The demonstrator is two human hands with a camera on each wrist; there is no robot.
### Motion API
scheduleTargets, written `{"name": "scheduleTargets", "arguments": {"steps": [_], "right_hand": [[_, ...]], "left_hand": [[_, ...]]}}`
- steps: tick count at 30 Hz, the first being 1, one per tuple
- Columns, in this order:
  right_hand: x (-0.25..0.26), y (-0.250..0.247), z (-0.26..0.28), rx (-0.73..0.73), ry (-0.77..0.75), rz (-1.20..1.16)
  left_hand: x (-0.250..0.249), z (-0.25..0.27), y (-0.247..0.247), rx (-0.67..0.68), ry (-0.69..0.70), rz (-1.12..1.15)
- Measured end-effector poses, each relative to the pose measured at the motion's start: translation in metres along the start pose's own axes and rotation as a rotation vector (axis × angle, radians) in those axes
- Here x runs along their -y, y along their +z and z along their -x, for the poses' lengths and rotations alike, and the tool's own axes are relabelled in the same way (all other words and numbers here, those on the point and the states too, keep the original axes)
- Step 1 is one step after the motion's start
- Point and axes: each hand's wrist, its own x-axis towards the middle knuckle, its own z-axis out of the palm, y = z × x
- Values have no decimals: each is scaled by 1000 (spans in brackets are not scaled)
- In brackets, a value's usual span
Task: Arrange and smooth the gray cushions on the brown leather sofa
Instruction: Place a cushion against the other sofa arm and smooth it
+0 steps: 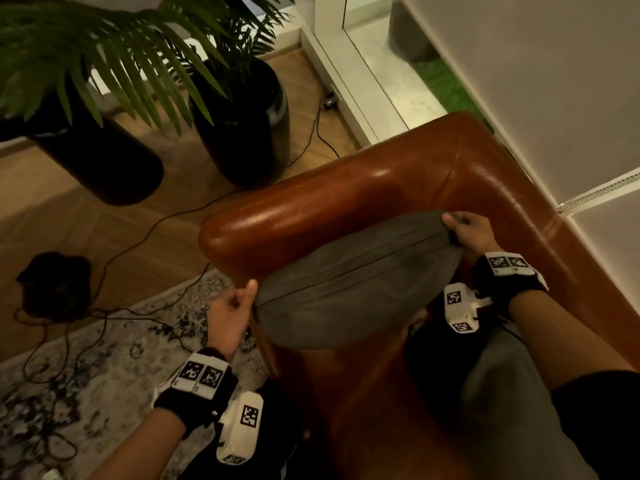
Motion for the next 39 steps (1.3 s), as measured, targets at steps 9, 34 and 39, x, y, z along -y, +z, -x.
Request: {"name": "scheduleTargets", "arguments": {"steps": [9, 34, 39], "right_hand": [[4, 61, 80, -258, -670, 471], [-22, -3, 10, -32, 12, -112], [-12, 1, 11, -79, -145, -152]], "left_hand": [[-13, 24, 38, -266, 368, -376], [7, 34, 59, -335, -174, 80], [2, 23, 52, -457, -109, 187]]}}
